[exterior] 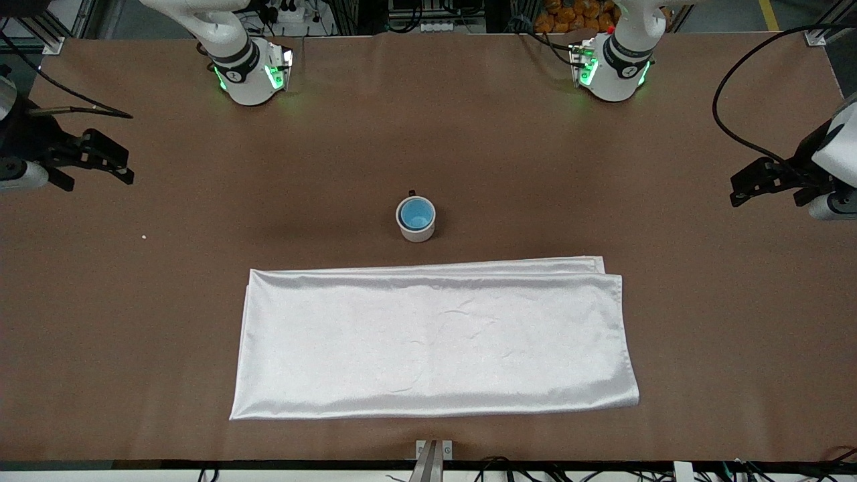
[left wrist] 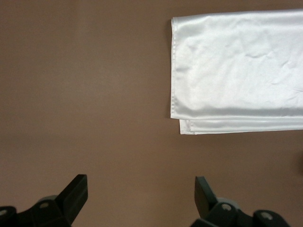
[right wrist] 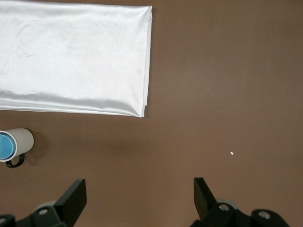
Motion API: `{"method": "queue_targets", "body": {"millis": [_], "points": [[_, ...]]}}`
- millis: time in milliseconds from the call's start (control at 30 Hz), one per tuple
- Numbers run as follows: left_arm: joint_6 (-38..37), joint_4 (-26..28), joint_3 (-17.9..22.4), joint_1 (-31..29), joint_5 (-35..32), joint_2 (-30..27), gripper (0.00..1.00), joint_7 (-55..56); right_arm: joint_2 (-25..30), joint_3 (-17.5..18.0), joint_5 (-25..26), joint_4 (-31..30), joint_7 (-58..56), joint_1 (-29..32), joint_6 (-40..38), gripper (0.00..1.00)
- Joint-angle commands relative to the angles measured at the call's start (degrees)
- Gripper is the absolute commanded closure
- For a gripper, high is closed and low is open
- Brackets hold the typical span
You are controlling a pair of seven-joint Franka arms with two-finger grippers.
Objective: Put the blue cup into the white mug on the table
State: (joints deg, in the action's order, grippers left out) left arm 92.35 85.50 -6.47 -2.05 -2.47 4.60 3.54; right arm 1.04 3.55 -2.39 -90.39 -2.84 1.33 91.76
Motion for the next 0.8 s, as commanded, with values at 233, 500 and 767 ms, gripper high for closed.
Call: {"method": "queue_targets", "body": {"millis": [233,500,767], "points": [[-1.38,1.25,0.50,0.20,1.50,-2.05,0.00,-1.78,-0.07,0.41,-0.42,0.30,-0.50,0.86,0.00,0.00],[-1.82,1.77,0.58,0.20,1.50,-3.19,0.00,-1.78,-0.07,0.41,-0.42,0.30,-0.59,0.86,0.00,0.00],[-1.91,1.77,0.50,0.12,1.59,-3.37,0.00,-1.78,-0.07,0.41,-0.16,0.12,-0.59,0.86,-0.17,0.00]]}}
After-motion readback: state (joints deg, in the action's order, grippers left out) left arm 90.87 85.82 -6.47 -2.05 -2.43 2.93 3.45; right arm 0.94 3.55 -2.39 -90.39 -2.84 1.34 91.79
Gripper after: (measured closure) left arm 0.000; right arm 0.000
